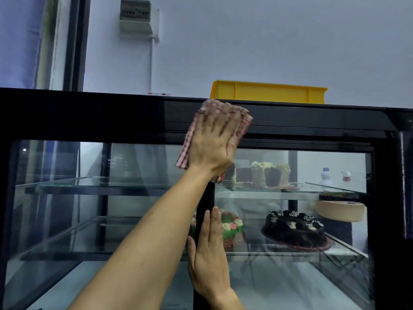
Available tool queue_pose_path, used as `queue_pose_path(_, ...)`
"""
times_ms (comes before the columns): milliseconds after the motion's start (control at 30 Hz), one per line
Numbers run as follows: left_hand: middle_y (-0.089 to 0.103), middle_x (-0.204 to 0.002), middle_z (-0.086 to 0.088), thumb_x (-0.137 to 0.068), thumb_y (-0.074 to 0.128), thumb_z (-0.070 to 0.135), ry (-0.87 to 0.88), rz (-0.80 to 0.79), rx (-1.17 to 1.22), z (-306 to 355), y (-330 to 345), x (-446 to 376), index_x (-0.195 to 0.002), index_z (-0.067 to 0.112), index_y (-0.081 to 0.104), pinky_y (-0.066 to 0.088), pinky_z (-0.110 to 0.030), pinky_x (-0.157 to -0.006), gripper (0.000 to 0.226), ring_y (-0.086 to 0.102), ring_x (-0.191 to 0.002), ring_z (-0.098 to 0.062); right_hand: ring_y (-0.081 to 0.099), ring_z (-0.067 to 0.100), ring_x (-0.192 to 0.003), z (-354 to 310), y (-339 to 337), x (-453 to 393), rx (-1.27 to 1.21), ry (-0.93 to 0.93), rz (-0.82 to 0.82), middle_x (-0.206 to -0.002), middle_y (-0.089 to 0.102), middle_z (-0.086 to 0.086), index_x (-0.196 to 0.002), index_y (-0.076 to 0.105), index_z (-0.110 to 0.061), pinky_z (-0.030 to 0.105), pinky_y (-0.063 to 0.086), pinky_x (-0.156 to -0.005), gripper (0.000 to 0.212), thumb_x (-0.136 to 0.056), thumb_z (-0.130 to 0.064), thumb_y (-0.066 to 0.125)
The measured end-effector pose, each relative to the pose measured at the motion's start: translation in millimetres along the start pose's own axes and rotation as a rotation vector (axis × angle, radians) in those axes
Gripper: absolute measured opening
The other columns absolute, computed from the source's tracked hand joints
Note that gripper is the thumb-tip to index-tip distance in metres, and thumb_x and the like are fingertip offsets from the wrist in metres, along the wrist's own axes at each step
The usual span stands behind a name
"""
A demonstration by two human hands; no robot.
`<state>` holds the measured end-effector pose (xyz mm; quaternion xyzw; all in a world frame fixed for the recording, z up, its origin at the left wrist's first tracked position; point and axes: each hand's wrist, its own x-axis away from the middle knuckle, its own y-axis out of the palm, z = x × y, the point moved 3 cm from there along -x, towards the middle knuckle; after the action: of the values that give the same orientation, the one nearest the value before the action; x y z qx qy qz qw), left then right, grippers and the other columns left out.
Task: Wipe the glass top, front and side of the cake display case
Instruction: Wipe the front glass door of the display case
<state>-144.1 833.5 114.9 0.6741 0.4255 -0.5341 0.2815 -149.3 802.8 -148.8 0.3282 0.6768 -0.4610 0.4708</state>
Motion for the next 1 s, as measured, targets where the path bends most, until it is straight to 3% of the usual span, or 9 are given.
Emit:
queue_pose_path(33, 0.012, -0.175, -0.009, -0.108, 0.026, 0.045, 0.076, -0.010, 0.002, -1, 3, 1, -0.166, 0.025, 0.023, 0.010, -0.059, -0.128, 0.062, 0.007, -0.161, -0.034, 0.001, 0.027, -0.161, 2, -1, 0, 0.007, -0.012, -0.006, -0.174, -0.004, 0.013, -0.165, 0.001, -0.006, 0.046, 0.022, -0.120, 0.074, -0.109, -0.040, 0.037)
queue_pose_path(67, 0.013, -0.175, -0.007, -0.108, 0.024, 0.045, 0.043, 0.003, 0.008, -10, 2, -1, -0.166, 0.027, 0.024, 0.010, -0.058, -0.128, 0.061, 0.007, -0.161, -0.033, 0.002, 0.028, -0.161, 3, -2, 0, 0.016, -0.028, -0.008, -0.174, -0.003, 0.014, -0.165, 0.003, -0.005, 0.045, 0.022, -0.121, 0.074, -0.109, -0.040, 0.037)
queue_pose_path(167, 0.011, -0.175, -0.006, -0.106, 0.022, 0.045, -0.407, 0.096, 0.002, -52, -9, -4, -0.166, 0.028, 0.019, 0.004, -0.056, -0.130, 0.062, 0.006, -0.161, -0.033, 0.005, 0.029, -0.160, 4, -5, 0, 0.030, -0.054, 0.003, -0.173, 0.000, 0.015, -0.165, 0.006, -0.004, 0.046, 0.023, -0.120, 0.072, -0.111, -0.042, 0.034)
queue_pose_path(233, 0.006, -0.175, -0.008, -0.107, 0.021, 0.043, -0.542, 0.101, -0.050, -62, -15, 1, -0.168, 0.026, 0.013, -0.001, -0.054, -0.130, 0.063, 0.002, -0.161, -0.036, 0.004, 0.029, -0.161, 3, -5, 0, 0.019, -0.041, 0.003, -0.173, -0.001, 0.015, -0.165, 0.006, -0.005, 0.046, 0.022, -0.121, 0.071, -0.111, -0.042, 0.033)
queue_pose_path(367, 0.010, -0.175, -0.007, -0.106, 0.027, 0.040, -0.130, 0.023, -0.009, -43, -14, 19, -0.167, 0.029, 0.021, 0.001, -0.054, -0.130, 0.062, 0.003, -0.161, -0.034, -0.001, 0.028, -0.161, 1, -5, 1, 0.013, -0.031, -0.022, -0.173, -0.007, 0.013, -0.165, -0.002, -0.008, 0.046, 0.019, -0.122, 0.074, -0.111, -0.042, 0.036)
queue_pose_path(400, 0.011, -0.175, -0.006, -0.106, 0.030, 0.039, -0.098, 0.022, 0.001, -46, -14, 26, -0.166, 0.030, 0.023, 0.001, -0.054, -0.130, 0.061, 0.004, -0.161, -0.033, -0.003, 0.028, -0.161, 1, -6, 1, 0.009, -0.031, -0.034, -0.173, -0.009, 0.012, -0.165, -0.006, -0.010, 0.046, 0.018, -0.123, 0.076, -0.111, -0.042, 0.036)
queue_pose_path(533, 0.007, -0.175, -0.006, -0.107, 0.033, 0.040, -0.290, 0.041, 0.002, -54, -17, 66, -0.167, 0.029, 0.019, 0.003, -0.056, -0.130, 0.063, 0.000, -0.162, -0.032, -0.006, 0.026, -0.161, -1, -9, 1, -0.017, -0.016, -0.052, -0.173, -0.013, 0.010, -0.165, -0.009, -0.013, 0.045, 0.012, -0.124, 0.077, -0.111, -0.042, 0.036)
queue_pose_path(733, 0.004, -0.175, -0.006, -0.105, 0.029, 0.042, -0.379, -0.028, 0.004, -27, -13, 127, -0.167, 0.029, 0.017, 0.002, -0.057, -0.129, 0.064, -0.002, -0.161, -0.034, -0.001, 0.026, -0.161, 5, -12, 13, 0.026, -0.021, -0.071, -0.174, -0.007, 0.010, -0.166, -0.002, -0.011, 0.043, 0.009, -0.127, 0.074, -0.110, -0.042, 0.036)
queue_pose_path(1000, 0.000, -0.175, -0.009, -0.105, 0.027, 0.041, -0.341, -0.009, -0.009, -58, -20, 56, -0.168, 0.027, 0.011, -0.002, -0.056, -0.129, 0.067, -0.005, -0.161, -0.036, 0.001, 0.027, -0.161, 4, -7, 18, 0.060, -0.012, -0.055, -0.174, -0.002, 0.013, -0.166, 0.003, -0.009, 0.042, 0.009, -0.126, 0.071, -0.110, -0.041, 0.034)
